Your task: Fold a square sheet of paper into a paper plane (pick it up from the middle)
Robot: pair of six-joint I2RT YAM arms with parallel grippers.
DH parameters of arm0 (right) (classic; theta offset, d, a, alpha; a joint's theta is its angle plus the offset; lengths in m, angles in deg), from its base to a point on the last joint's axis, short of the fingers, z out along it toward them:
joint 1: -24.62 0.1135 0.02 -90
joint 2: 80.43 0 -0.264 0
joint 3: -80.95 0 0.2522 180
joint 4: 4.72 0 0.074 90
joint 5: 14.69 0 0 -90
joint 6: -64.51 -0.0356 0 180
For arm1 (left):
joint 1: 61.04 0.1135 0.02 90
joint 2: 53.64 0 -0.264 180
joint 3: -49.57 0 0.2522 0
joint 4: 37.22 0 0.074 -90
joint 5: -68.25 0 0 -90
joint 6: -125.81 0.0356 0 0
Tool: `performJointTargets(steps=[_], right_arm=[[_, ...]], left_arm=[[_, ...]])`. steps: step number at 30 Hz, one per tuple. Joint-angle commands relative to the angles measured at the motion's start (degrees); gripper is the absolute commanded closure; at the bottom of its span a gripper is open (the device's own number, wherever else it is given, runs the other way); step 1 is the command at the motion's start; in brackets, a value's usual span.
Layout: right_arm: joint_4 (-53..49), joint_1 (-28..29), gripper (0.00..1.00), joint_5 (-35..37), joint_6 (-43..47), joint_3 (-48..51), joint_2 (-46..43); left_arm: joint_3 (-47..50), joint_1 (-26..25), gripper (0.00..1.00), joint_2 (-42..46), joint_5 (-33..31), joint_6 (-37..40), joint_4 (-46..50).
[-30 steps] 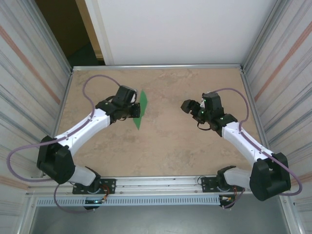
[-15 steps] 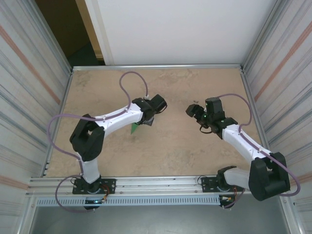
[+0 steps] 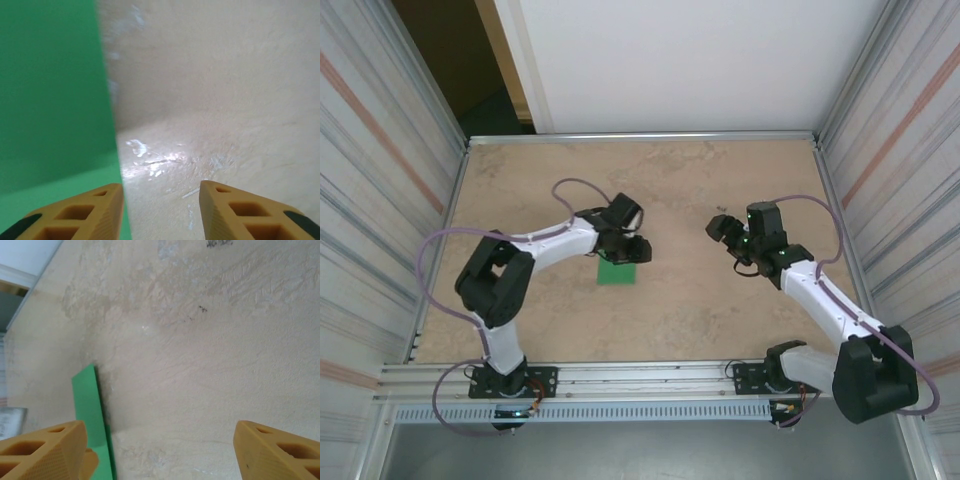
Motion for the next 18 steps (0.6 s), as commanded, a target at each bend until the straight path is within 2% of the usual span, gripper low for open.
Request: performJointTargets(steps=[1,7,10,15,18], right_arm=[[0.5,4.71,0.26,-0.89,-0.83,-3.23,4.21],[6.68,16.3,0.38,-3.4,-2.59,-11.05,18.25],[11.71,21.11,0.39,-5.79,-4.69,-14.67,25.14],[12.26,24.43,0.45,-8.94,-6.21,-22.7,36.32],[14.97,24.7,0.45,-10.29,-7.46,-24.55,40.76]], left_arm=[[5.42,4.89,0.49,8.64,9.82,-5.48,-11.06],[12.66,13.68,0.37,16.46,9.45,-3.94,-9.4],[17.47,17.39,0.25,21.11,7.24,-3.44,-10.29],[23.3,22.2,0.05,27.31,5.43,-2.76,-10.66],[25.43,23.66,0.01,29.5,5.53,-2.01,-10.75]])
